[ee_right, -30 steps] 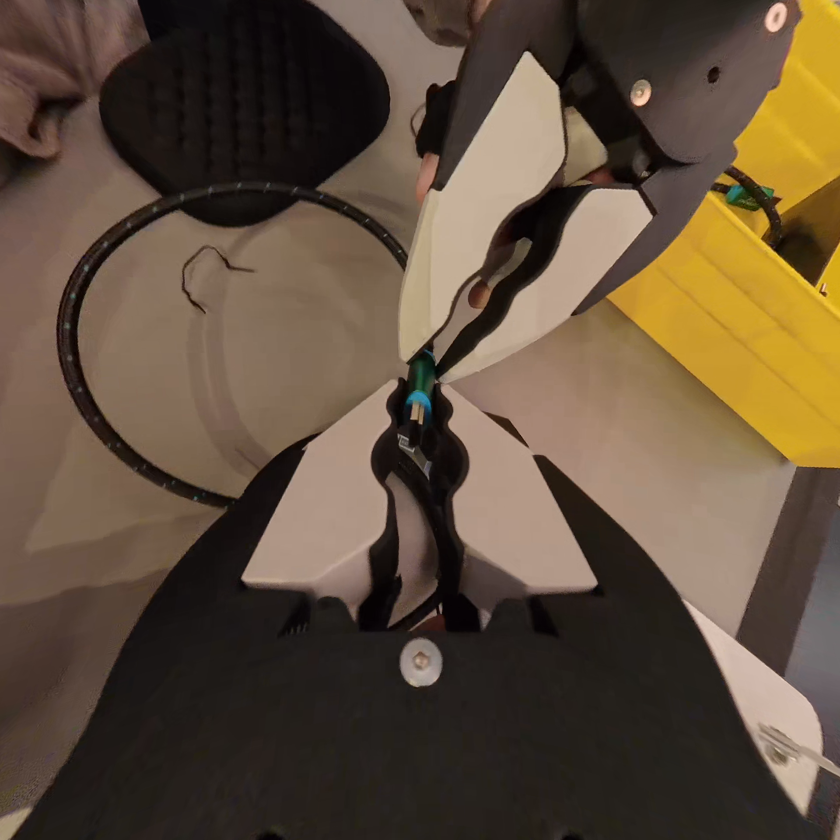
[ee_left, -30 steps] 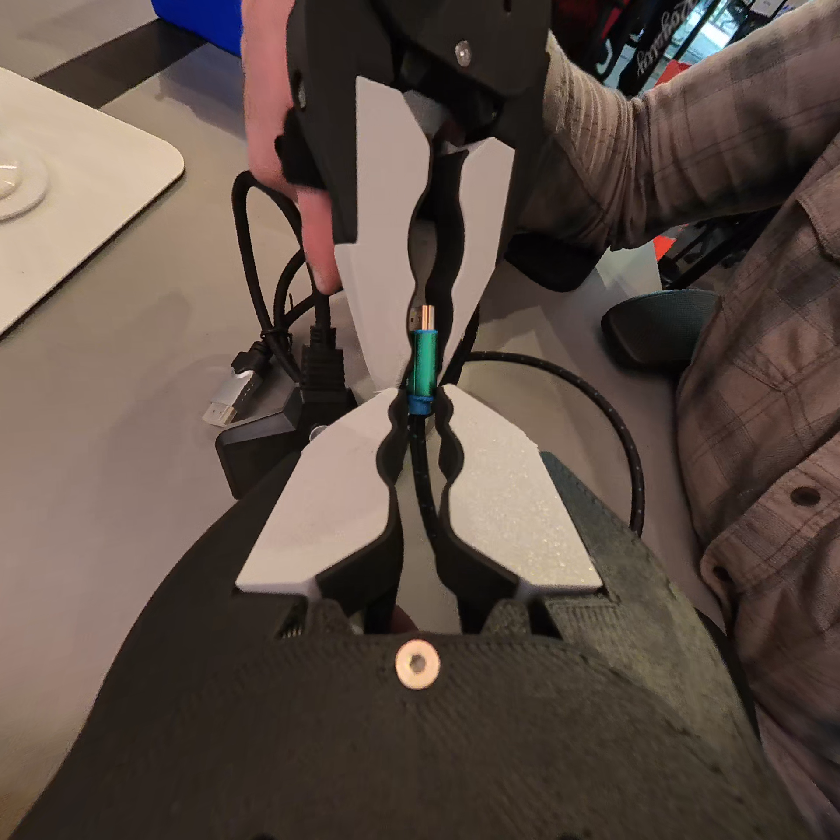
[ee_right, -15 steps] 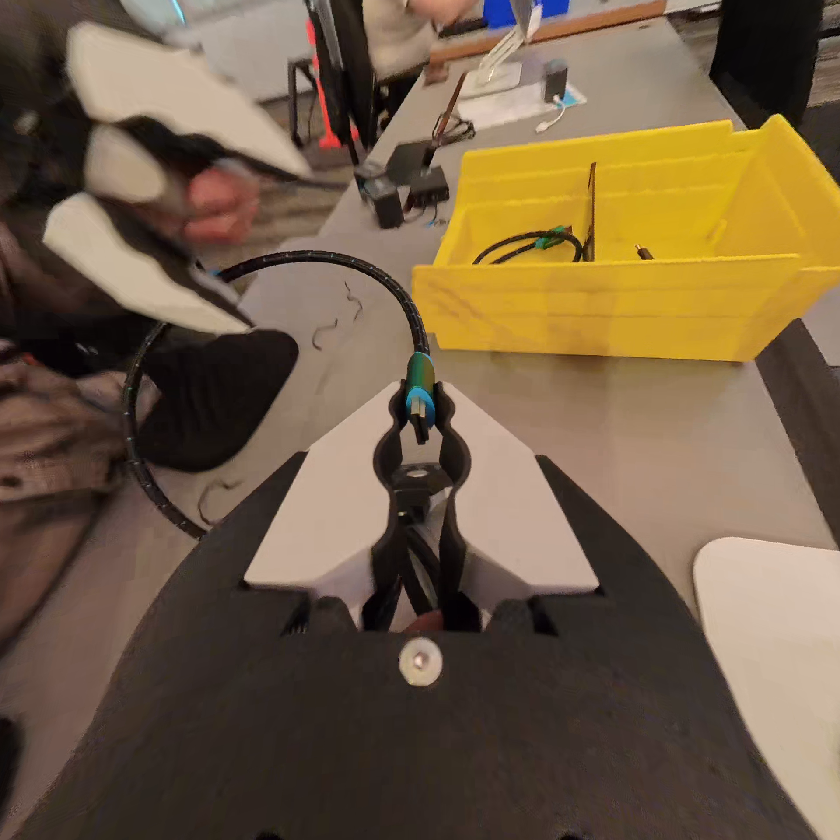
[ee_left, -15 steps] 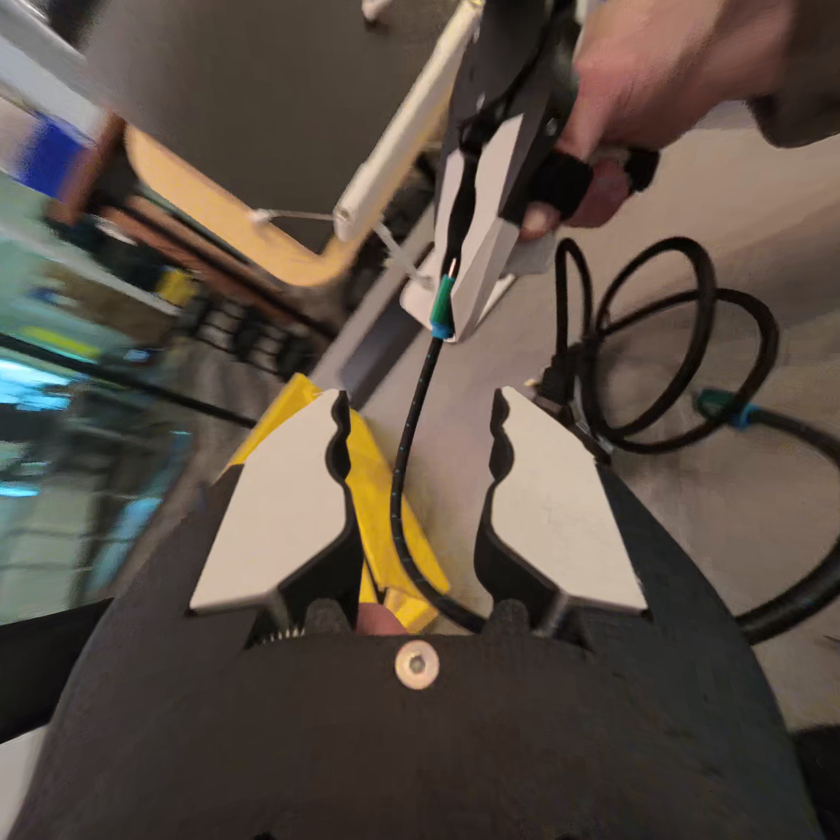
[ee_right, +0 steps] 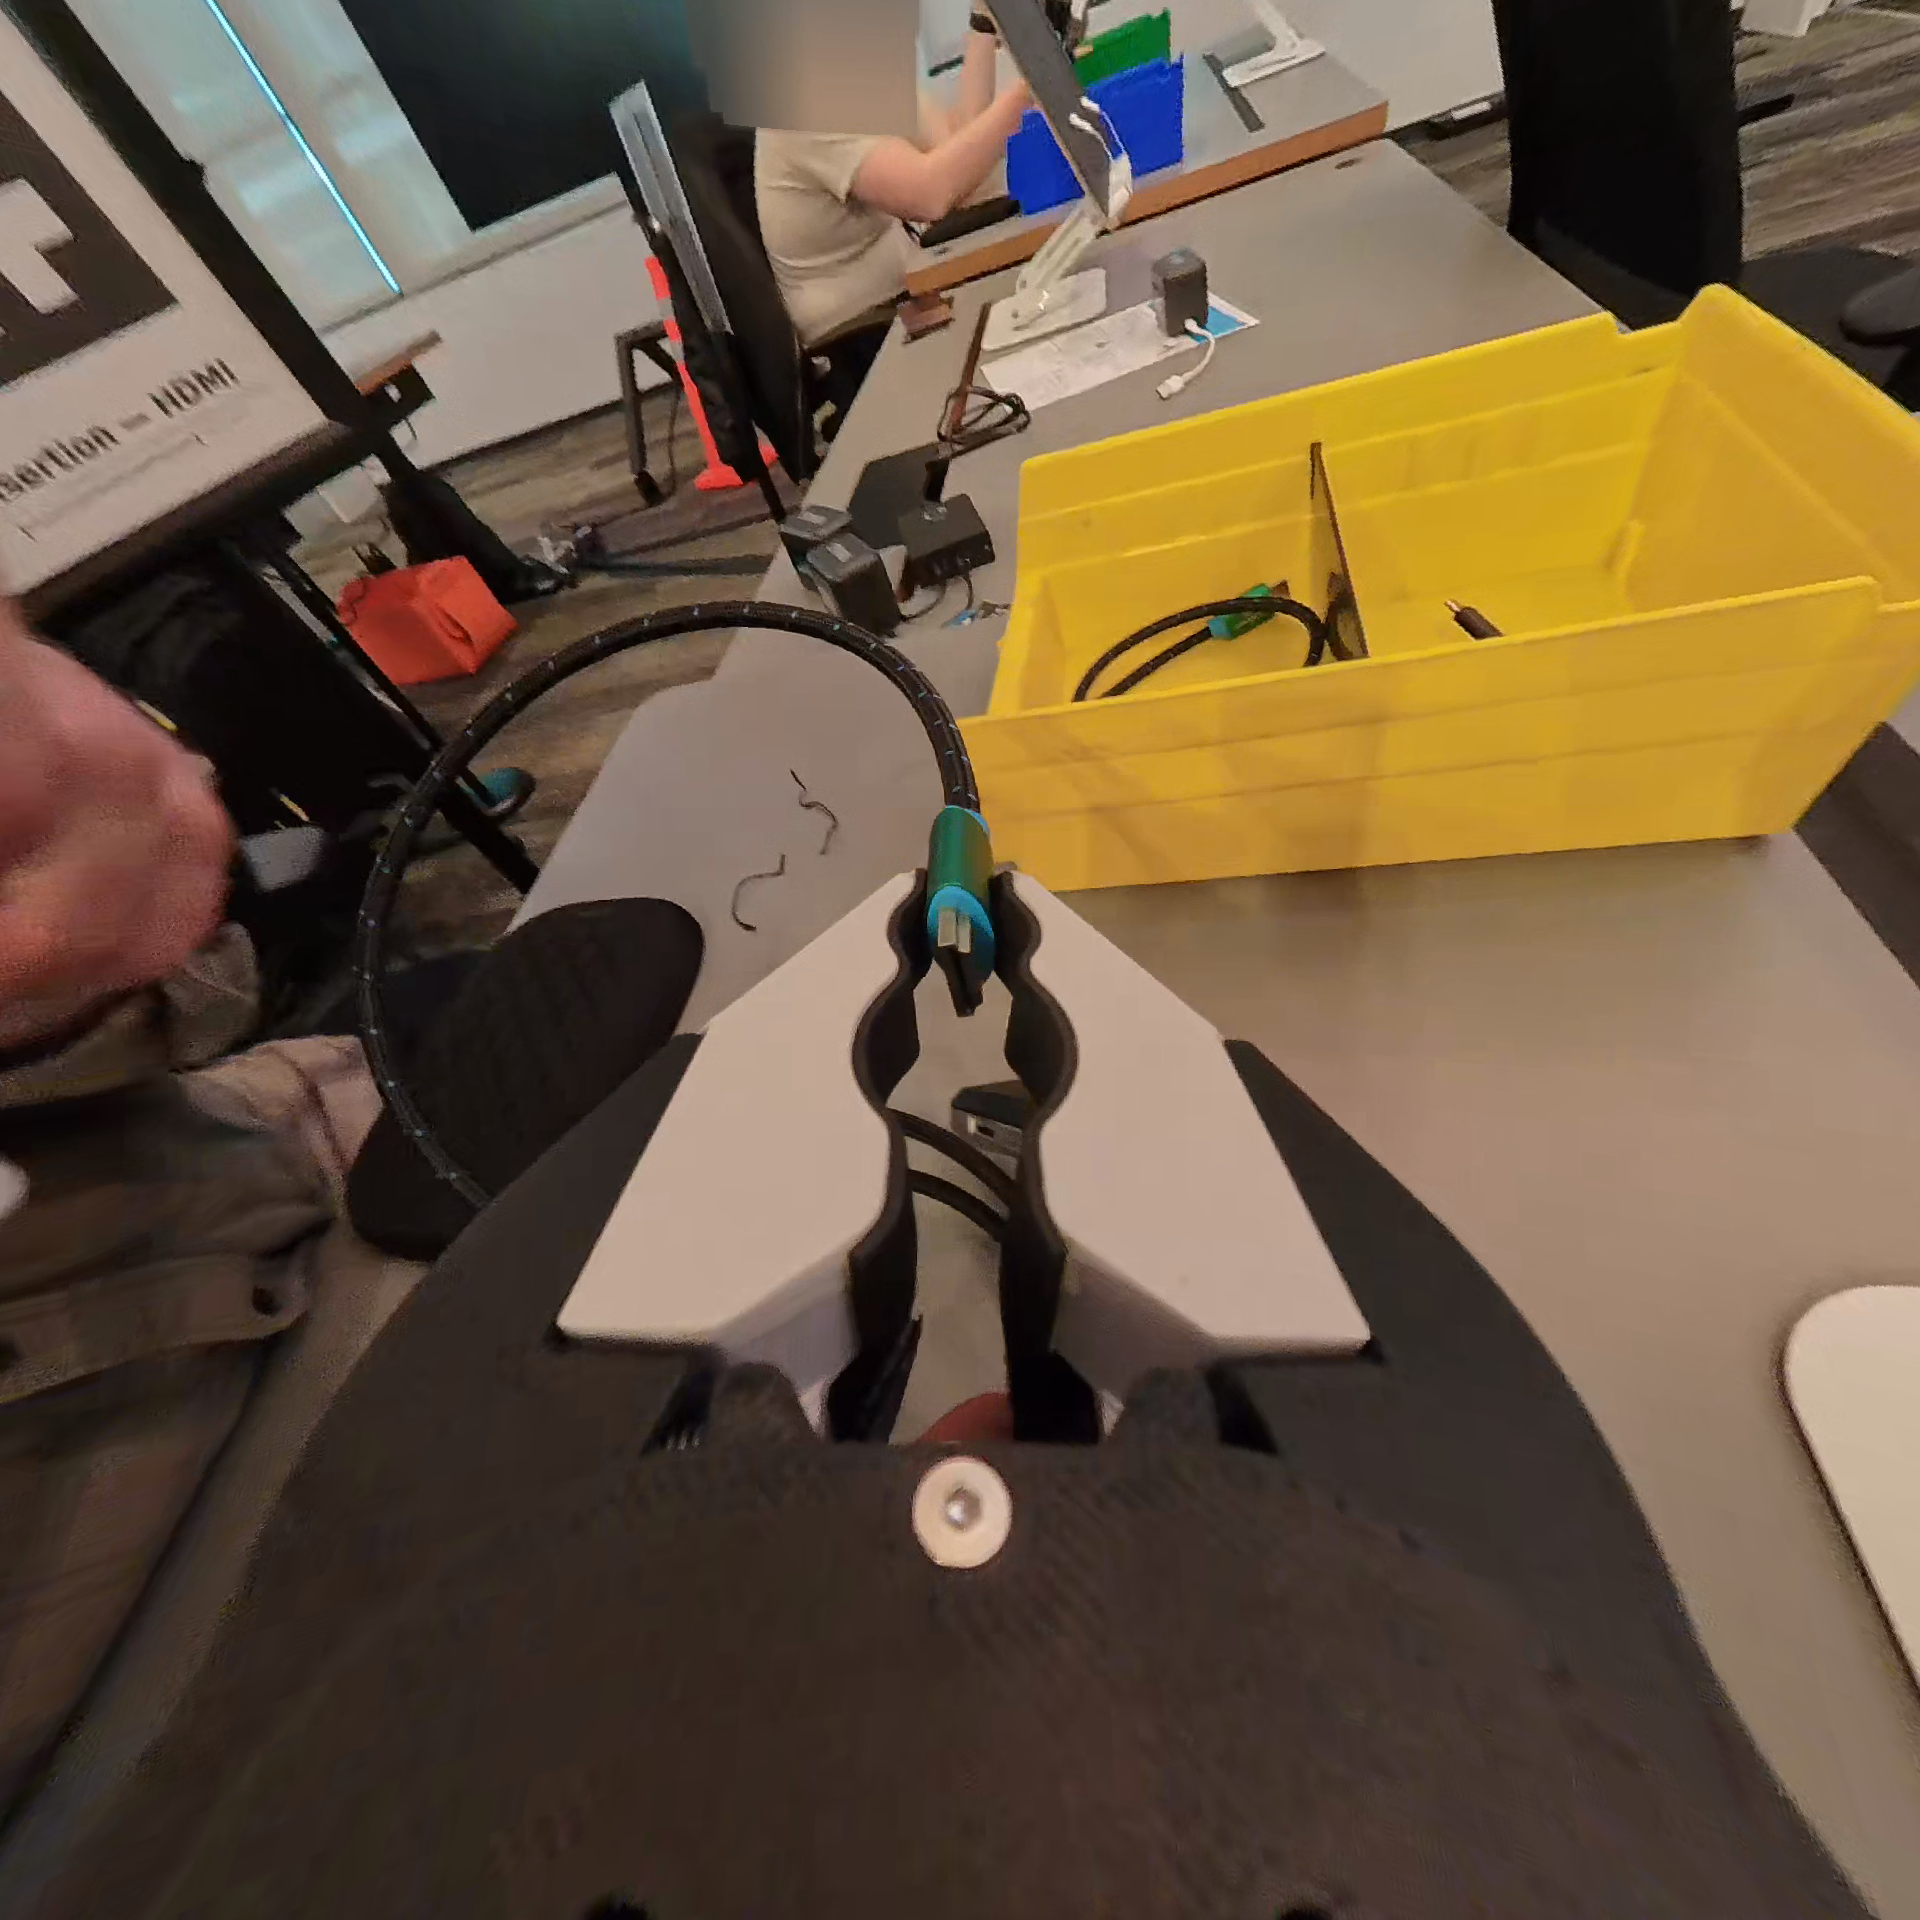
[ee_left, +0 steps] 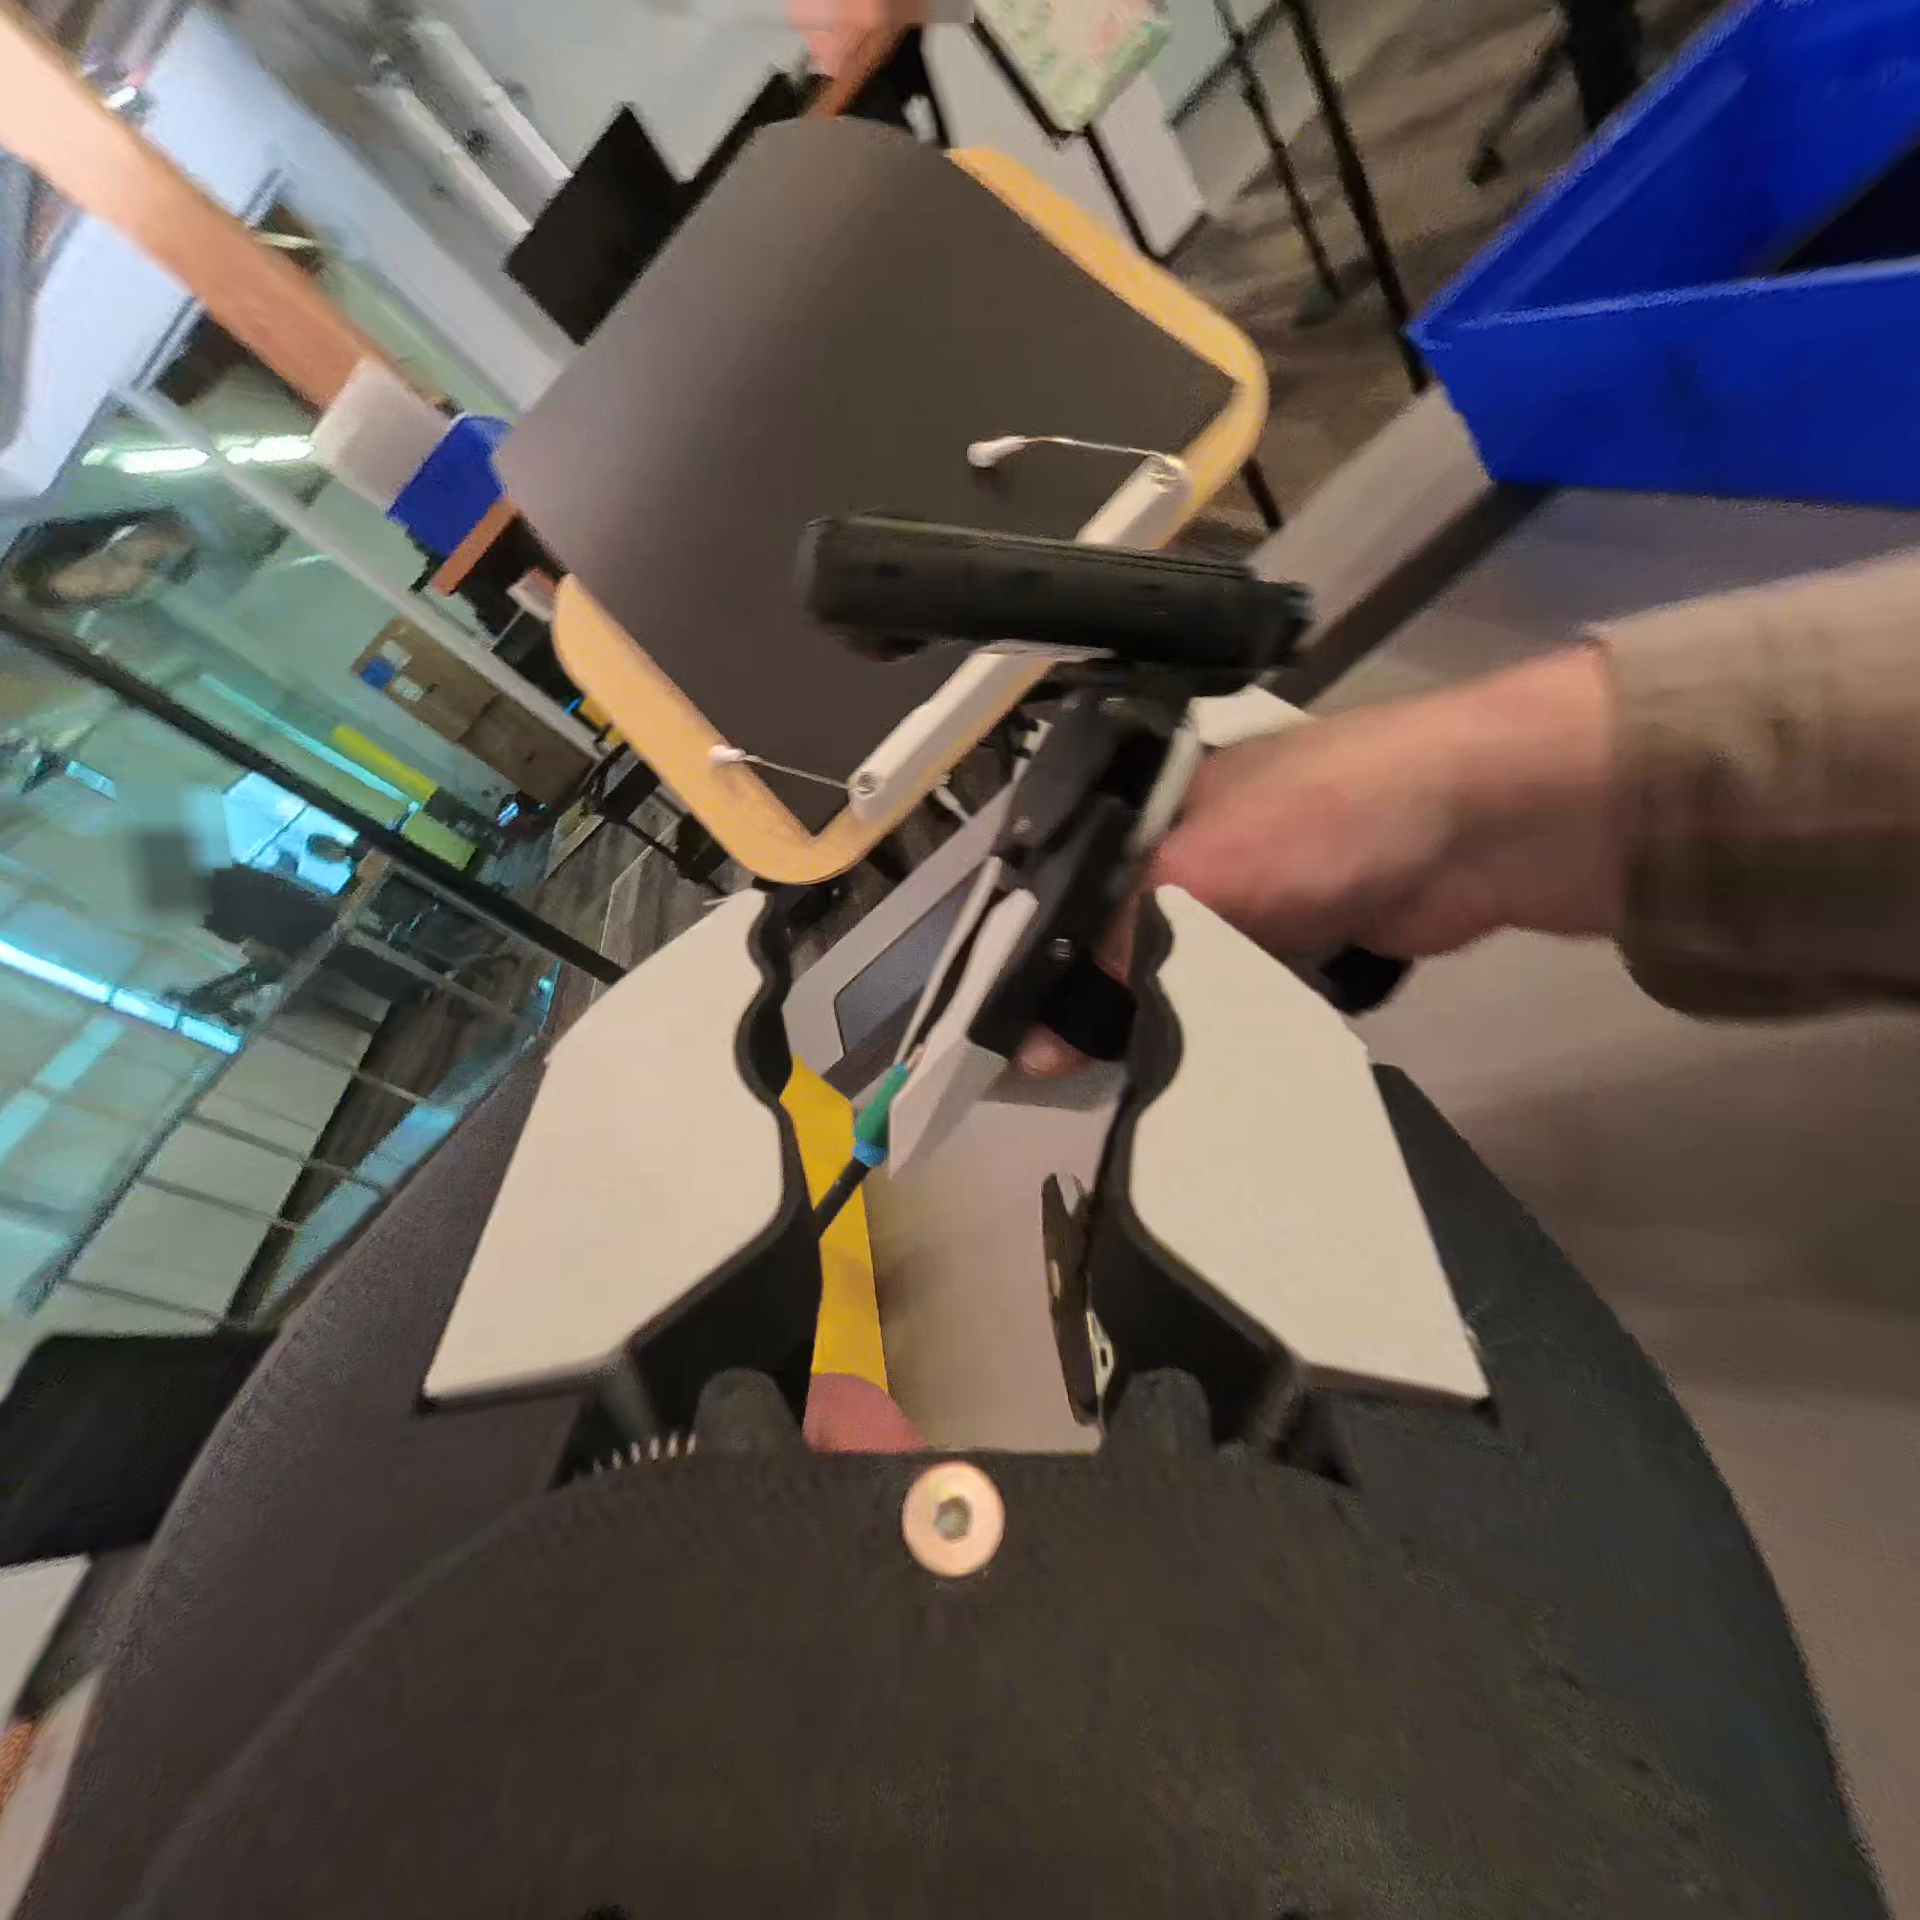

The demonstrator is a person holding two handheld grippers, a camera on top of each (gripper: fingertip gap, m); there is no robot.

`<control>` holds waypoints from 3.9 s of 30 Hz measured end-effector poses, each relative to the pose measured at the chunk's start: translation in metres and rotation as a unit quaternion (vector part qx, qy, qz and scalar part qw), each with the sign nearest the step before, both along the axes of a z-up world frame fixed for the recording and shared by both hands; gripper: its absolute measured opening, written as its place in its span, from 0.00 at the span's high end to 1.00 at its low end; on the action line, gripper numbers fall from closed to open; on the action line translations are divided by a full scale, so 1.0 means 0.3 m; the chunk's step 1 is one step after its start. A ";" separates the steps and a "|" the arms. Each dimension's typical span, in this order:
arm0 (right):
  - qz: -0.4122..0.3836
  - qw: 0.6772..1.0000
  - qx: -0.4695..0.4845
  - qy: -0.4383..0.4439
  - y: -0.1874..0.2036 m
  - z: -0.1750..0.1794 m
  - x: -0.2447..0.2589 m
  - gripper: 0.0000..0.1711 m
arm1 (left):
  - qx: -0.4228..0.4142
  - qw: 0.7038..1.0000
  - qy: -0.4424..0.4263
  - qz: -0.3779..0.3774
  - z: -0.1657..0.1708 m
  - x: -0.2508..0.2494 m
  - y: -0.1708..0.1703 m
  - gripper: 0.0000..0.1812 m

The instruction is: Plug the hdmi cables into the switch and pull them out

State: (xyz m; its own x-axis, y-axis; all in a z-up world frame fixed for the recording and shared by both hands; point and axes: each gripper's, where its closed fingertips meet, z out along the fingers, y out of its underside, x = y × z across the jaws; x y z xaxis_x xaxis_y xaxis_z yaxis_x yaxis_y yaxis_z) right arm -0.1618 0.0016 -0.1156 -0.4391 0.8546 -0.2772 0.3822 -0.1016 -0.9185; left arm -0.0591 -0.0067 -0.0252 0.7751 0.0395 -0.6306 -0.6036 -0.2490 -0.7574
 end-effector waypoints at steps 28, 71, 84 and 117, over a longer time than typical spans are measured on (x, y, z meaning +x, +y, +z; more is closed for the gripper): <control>0.317 0.928 -0.196 0.011 -0.275 0.069 0.224 0.94 | 0.037 0.940 0.247 -0.234 -0.221 -0.114 -0.117 0.87; 0.242 0.717 0.634 0.160 -0.290 -0.036 0.243 0.94 | -0.410 0.788 -0.147 -0.436 -0.394 -0.052 -0.251 0.88; 0.114 0.826 0.448 0.322 -0.247 0.269 0.227 0.95 | -0.271 0.685 -0.365 -0.569 -0.147 -0.004 -0.246 0.76; 0.019 0.780 0.577 0.241 -0.077 0.351 0.263 0.81 | 0.019 0.968 -0.096 -0.230 0.020 -0.094 -0.120 0.94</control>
